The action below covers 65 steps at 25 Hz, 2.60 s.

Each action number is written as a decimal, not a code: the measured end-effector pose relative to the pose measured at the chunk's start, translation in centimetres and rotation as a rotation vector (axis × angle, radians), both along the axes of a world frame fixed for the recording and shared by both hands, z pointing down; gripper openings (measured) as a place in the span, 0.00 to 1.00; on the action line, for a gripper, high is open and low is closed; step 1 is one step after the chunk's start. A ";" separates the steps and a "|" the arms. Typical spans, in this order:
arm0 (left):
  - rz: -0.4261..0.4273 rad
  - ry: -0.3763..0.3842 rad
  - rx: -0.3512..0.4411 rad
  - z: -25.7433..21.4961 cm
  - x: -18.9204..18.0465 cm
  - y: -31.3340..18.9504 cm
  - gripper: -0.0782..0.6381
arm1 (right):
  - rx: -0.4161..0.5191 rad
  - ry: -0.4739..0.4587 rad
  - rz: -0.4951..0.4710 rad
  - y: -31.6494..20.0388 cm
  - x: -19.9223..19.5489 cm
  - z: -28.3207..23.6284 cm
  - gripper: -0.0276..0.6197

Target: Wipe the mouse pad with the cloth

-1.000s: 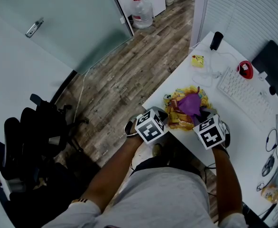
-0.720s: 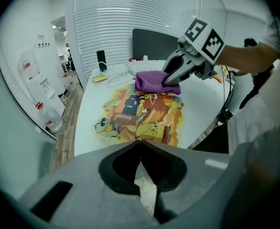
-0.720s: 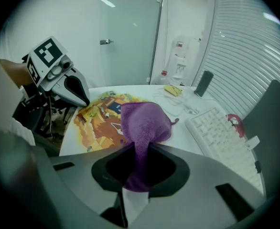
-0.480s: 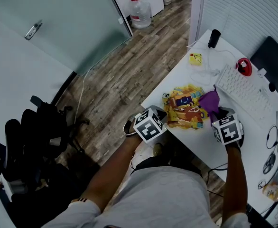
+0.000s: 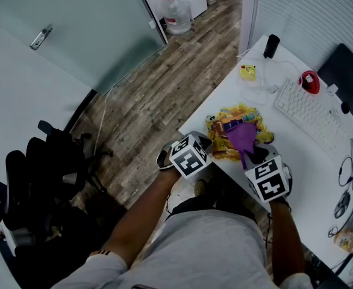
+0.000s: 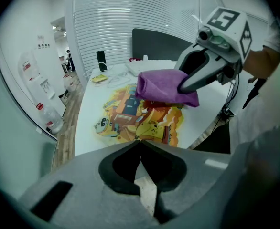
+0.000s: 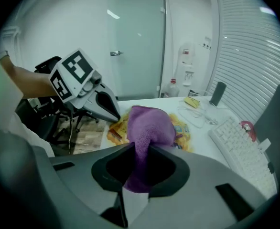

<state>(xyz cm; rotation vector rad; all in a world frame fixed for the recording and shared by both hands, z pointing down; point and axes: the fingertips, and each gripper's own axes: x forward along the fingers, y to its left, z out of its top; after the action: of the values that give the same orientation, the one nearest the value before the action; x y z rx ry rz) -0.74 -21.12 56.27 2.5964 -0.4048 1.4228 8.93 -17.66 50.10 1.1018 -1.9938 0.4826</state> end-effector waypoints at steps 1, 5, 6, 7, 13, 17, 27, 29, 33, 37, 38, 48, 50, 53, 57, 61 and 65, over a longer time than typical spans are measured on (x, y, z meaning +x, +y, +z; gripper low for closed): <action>0.000 -0.001 0.000 0.0 0.0 0.0 0.13 | -0.002 -0.008 -0.022 0.1 -1.2 0.1 0.15; 0.000 0.004 0.000 0.0 0.0 0.0 0.13 | -0.014 -0.013 -0.106 0.2 -4.8 1.0 0.15; 0.000 0.005 0.001 0.0 0.0 0.0 0.13 | -0.025 -0.011 -0.121 0.3 -5.5 1.3 0.15; 0.001 0.005 0.001 0.0 0.0 0.0 0.13 | -0.034 -0.007 -0.133 0.5 -6.1 1.7 0.15; 0.008 0.004 -0.001 0.1 0.1 -0.1 0.13 | -0.054 0.027 -0.157 0.4 -6.5 2.7 0.15; 0.013 0.005 -0.001 0.0 0.0 0.0 0.13 | -0.057 0.044 -0.130 0.5 -5.0 2.7 0.15; 0.021 0.006 -0.001 0.1 0.0 0.0 0.13 | -0.074 0.087 0.017 1.2 2.2 3.0 0.15; 0.024 0.004 0.000 0.1 0.0 -0.1 0.13 | -0.076 0.092 0.049 1.4 3.5 3.0 0.15; 0.027 -0.001 -0.001 0.2 0.0 0.0 0.13 | -0.077 0.097 0.099 1.6 5.7 3.0 0.15; 0.024 -0.005 -0.002 0.1 0.0 -0.1 0.13 | -0.077 0.099 0.129 1.7 7.1 2.9 0.15; 0.023 -0.005 -0.002 0.1 0.0 -0.1 0.13 | -0.075 0.099 0.133 1.8 7.3 2.8 0.15; -0.008 0.018 0.050 -1.5 -0.1 -0.8 0.13 | 0.008 -0.007 0.172 1.9 7.6 -0.1 0.15; -0.025 0.045 0.077 -2.9 0.1 -1.2 0.13 | 0.034 -0.032 0.178 1.7 7.6 -1.1 0.15; -0.052 0.111 0.111 -5.2 0.7 -1.3 0.13 | 0.078 -0.069 0.185 1.5 7.3 -2.8 0.15; -0.098 0.280 0.178 -9.3 2.0 -1.6 0.13 | 0.163 -0.129 0.183 0.9 6.5 -5.5 0.15; -0.148 0.487 0.260 -14.5 2.5 -1.9 0.13 | 0.254 -0.196 0.174 0.3 5.5 -8.4 0.15; -0.163 0.673 0.346 -19.2 2.8 -1.5 0.13 | 0.350 -0.262 0.156 -0.1 4.6 -11.0 0.15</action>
<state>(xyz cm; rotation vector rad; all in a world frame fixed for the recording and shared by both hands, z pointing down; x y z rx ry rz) 2.04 -22.60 37.11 3.0035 -0.7796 0.3959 13.48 -17.79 39.13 1.4808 -2.2904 0.3820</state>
